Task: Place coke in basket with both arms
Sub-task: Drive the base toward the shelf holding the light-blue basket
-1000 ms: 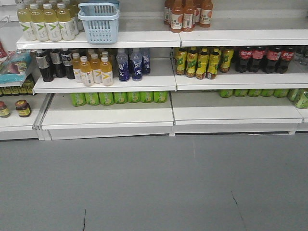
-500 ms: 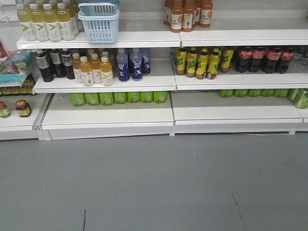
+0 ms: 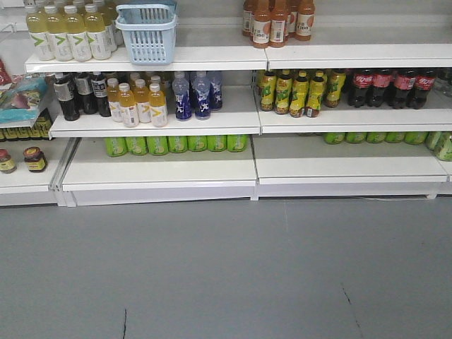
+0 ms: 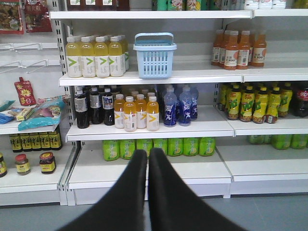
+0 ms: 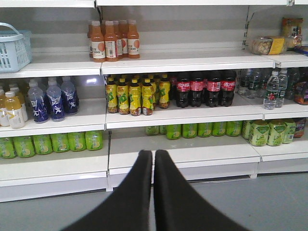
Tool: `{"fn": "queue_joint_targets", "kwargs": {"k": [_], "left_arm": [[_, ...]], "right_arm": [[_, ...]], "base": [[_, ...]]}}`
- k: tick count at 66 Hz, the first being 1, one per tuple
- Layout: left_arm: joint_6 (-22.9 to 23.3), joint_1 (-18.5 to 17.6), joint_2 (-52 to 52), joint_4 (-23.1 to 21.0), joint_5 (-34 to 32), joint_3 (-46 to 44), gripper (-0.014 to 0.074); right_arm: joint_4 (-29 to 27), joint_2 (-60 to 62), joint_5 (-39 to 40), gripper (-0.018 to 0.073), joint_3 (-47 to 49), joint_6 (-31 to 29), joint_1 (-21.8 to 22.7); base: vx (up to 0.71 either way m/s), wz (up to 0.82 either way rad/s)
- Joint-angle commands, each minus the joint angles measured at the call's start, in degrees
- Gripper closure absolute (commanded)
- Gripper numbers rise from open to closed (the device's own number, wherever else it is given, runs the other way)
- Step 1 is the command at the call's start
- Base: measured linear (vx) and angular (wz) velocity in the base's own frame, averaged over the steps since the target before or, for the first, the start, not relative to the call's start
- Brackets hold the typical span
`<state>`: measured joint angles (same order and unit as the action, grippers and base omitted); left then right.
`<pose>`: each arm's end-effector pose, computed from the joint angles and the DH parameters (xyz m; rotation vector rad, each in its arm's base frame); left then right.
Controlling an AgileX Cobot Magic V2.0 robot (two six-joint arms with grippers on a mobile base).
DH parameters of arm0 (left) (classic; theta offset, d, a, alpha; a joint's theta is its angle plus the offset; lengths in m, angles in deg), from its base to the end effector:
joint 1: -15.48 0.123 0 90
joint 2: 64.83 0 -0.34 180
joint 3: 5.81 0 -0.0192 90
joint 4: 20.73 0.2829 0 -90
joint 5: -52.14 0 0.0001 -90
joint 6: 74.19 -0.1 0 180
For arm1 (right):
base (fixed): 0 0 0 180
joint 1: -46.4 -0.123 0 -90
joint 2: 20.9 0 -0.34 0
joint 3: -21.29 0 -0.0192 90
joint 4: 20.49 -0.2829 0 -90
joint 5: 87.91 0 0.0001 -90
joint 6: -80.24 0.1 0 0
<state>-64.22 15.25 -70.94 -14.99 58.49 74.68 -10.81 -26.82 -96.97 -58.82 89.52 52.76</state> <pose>0.0431 0.0009 0.1899 -0.0656 1.6206 -0.0515 0.0417 -0.0073 0.1881 0.1080 1.6550 -0.1100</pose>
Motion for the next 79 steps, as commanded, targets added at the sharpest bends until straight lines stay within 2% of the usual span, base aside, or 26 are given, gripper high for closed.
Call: {"fn": "queue_joint_targets", "kwargs": {"k": [1,79], "left_arm": [[0.0,0.0,1.1,0.0,-3.9,-1.9,0.0602],[0.0,-0.2,1.1,0.0,-3.9,-1.9,0.0602]], "right_arm": [[0.7,0.7,4.7,0.0561,-0.3,-0.5,0.4],[0.7,0.7,4.7,0.0561,-0.3,-0.5,0.4]], "base": [[0.06,0.03],[0.17,0.08]]}}
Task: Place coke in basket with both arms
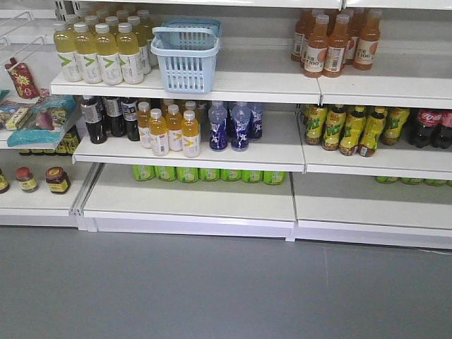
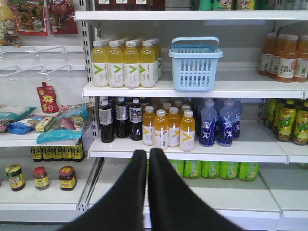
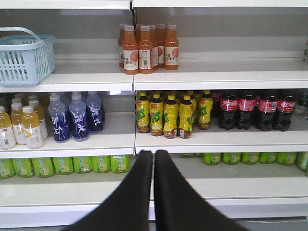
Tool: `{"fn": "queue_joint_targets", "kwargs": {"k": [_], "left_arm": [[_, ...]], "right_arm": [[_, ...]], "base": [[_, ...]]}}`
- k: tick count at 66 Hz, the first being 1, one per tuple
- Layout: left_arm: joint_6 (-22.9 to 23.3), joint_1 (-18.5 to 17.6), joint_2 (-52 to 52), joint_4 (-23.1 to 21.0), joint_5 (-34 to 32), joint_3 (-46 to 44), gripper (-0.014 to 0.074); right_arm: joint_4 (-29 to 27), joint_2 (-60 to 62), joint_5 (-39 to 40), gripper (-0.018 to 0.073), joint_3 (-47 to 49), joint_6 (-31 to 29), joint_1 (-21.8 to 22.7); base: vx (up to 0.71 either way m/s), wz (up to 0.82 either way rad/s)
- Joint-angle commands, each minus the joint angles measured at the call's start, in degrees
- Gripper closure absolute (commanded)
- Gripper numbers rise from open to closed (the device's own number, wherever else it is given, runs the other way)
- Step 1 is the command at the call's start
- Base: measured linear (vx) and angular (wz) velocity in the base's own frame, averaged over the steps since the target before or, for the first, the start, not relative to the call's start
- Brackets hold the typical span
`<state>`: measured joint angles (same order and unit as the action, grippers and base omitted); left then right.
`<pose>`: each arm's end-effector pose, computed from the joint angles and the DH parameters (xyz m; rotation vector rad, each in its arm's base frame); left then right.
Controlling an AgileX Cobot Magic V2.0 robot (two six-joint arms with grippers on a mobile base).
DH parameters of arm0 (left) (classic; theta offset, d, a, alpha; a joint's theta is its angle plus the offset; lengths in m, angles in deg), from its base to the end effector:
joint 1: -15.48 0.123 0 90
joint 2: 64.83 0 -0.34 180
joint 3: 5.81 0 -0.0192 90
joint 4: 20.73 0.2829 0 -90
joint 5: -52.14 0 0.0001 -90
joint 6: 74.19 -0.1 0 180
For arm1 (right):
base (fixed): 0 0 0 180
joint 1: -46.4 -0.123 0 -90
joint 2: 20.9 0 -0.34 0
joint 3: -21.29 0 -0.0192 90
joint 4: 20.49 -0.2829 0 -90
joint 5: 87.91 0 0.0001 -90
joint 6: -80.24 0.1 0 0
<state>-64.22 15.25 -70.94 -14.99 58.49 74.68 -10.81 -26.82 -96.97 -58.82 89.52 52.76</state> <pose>0.0431 0.0009 0.1899 -0.0656 1.6206 -0.0515 0.0417 -0.0073 0.1881 0.1080 1.6550 -0.1100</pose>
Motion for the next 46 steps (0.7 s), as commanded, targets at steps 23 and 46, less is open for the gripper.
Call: {"fn": "queue_joint_targets", "kwargs": {"k": [23,46], "left_arm": [[0.0,-0.2,1.1,0.0,-3.9,-1.9,0.0602],[0.0,-0.2,1.1,0.0,-3.9,-1.9,0.0602]], "right_arm": [[0.7,0.7,4.7,0.0561,-0.3,-0.5,0.4],[0.7,0.7,4.7,0.0561,-0.3,-0.5,0.4]], "base": [[0.18,-0.05],[0.17,-0.07]]}}
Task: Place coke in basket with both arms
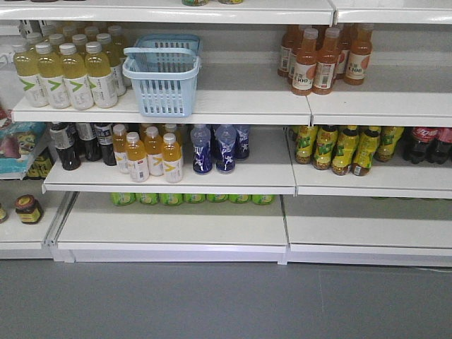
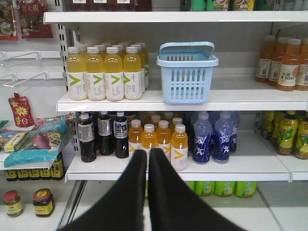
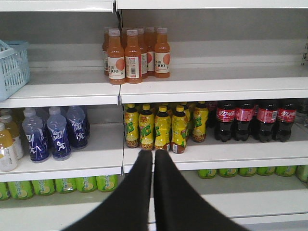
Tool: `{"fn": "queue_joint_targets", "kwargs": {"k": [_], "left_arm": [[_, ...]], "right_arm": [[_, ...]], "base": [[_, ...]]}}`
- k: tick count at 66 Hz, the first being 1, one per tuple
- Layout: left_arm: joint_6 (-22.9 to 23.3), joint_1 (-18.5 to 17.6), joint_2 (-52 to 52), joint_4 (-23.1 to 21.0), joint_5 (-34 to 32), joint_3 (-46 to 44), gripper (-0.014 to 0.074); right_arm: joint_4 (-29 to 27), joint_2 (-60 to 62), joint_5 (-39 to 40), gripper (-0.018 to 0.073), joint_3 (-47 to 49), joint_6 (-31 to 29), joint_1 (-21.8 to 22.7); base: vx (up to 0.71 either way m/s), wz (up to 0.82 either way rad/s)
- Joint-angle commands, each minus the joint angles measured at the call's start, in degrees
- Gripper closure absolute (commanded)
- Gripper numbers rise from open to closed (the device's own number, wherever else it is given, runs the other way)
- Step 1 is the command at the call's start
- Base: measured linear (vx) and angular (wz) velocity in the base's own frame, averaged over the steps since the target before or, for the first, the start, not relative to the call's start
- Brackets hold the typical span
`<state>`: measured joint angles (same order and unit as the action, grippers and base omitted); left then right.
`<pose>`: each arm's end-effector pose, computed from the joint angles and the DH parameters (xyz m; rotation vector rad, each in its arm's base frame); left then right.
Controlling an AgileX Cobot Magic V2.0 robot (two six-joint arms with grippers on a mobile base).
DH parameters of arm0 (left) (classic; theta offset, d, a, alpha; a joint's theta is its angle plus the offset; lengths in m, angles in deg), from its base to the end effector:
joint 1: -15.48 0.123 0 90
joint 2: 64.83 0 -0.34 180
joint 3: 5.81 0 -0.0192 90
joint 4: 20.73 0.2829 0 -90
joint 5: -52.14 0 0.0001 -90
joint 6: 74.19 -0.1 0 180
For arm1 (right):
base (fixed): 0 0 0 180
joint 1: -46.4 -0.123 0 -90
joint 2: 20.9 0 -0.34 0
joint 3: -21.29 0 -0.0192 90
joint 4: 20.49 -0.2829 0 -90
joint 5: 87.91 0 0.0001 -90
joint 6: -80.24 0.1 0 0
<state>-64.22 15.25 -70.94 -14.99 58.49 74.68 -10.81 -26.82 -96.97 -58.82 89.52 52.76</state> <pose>0.0431 0.0009 0.1899 -0.0656 1.6206 -0.0515 0.0417 -0.0073 0.1881 0.1080 1.6550 -0.1100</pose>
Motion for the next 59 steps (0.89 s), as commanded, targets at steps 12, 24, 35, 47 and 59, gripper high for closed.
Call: {"fn": "queue_joint_targets", "kwargs": {"k": [12,24,35,47,59], "left_arm": [[0.0,-0.2,1.1,0.0,-3.9,-1.9,0.0602],[0.0,-0.2,1.1,0.0,-3.9,-1.9,0.0602],[0.0,-0.2,1.1,0.0,-3.9,-1.9,0.0602],[0.0,-0.2,1.1,0.0,-3.9,-1.9,0.0602],[0.0,-0.2,1.1,0.0,-3.9,-1.9,0.0602]], "right_arm": [[0.7,0.7,4.7,0.0561,-0.3,-0.5,0.4],[0.7,0.7,4.7,0.0561,-0.3,-0.5,0.4],[0.7,0.7,4.7,0.0561,-0.3,-0.5,0.4],[0.7,0.7,4.7,0.0561,-0.3,-0.5,0.4],[0.7,0.7,4.7,0.0561,-0.3,-0.5,0.4]], "base": [[0.18,-0.03],[0.17,-0.04],[0.17,0.0],[0.16,0.01],[0.14,-0.02]]}}
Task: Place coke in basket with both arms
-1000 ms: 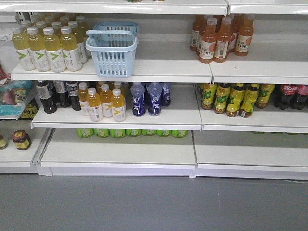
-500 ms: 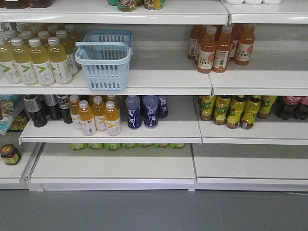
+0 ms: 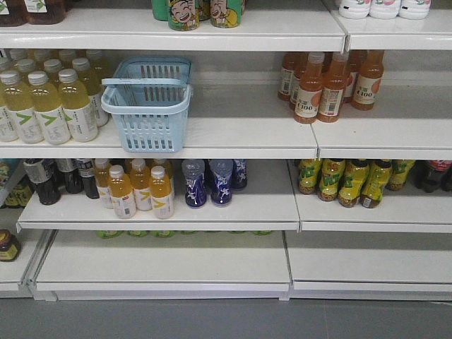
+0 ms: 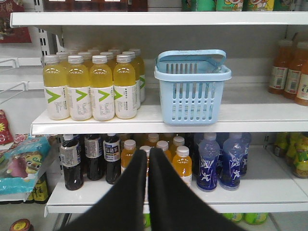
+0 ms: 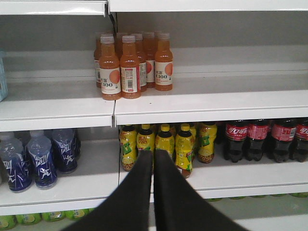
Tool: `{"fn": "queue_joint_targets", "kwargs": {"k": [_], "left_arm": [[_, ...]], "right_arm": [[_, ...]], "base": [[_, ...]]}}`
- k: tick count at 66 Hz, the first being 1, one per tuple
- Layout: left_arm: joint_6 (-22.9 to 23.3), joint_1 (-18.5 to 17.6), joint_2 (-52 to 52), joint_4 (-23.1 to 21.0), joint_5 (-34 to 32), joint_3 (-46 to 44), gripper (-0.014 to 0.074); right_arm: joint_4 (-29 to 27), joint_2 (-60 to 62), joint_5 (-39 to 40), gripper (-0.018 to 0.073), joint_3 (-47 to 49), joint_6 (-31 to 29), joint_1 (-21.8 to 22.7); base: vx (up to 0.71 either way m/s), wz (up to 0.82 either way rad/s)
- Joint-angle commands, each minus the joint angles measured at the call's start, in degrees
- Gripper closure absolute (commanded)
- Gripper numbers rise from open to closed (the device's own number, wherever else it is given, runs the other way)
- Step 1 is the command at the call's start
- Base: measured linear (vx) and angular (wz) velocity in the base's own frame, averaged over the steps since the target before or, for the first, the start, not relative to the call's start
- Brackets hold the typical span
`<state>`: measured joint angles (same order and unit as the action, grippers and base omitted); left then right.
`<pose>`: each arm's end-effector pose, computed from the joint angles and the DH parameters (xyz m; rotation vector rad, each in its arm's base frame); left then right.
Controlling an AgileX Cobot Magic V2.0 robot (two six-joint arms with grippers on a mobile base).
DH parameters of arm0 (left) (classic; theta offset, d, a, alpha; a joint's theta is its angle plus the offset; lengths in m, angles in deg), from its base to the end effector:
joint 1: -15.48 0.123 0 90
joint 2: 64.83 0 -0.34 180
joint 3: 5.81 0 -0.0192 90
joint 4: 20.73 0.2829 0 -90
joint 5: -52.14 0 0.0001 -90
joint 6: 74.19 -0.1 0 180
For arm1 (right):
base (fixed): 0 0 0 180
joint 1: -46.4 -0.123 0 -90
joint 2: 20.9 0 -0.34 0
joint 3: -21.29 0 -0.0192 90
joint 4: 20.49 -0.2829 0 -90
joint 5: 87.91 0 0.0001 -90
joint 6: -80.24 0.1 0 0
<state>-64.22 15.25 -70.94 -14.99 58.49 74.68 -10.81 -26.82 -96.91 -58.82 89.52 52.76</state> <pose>0.0431 0.0009 0.1899 -0.0656 1.6206 -0.0515 0.0417 -0.0073 0.1882 0.1078 1.6540 -0.1099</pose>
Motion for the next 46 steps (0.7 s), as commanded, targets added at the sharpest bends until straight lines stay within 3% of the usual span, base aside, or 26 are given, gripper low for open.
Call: {"fn": "queue_joint_targets", "kwargs": {"k": [1,46], "left_arm": [[0.0,-0.2,1.1,0.0,-3.9,-1.9,0.0602],[0.0,-0.2,1.1,0.0,-3.9,-1.9,0.0602]], "right_arm": [[0.7,0.7,4.6,0.0561,-0.3,-0.5,0.4],[0.7,0.7,4.6,0.0561,-0.3,-0.5,0.4]], "base": [[0.14,-0.02],[0.11,0.0]]}}
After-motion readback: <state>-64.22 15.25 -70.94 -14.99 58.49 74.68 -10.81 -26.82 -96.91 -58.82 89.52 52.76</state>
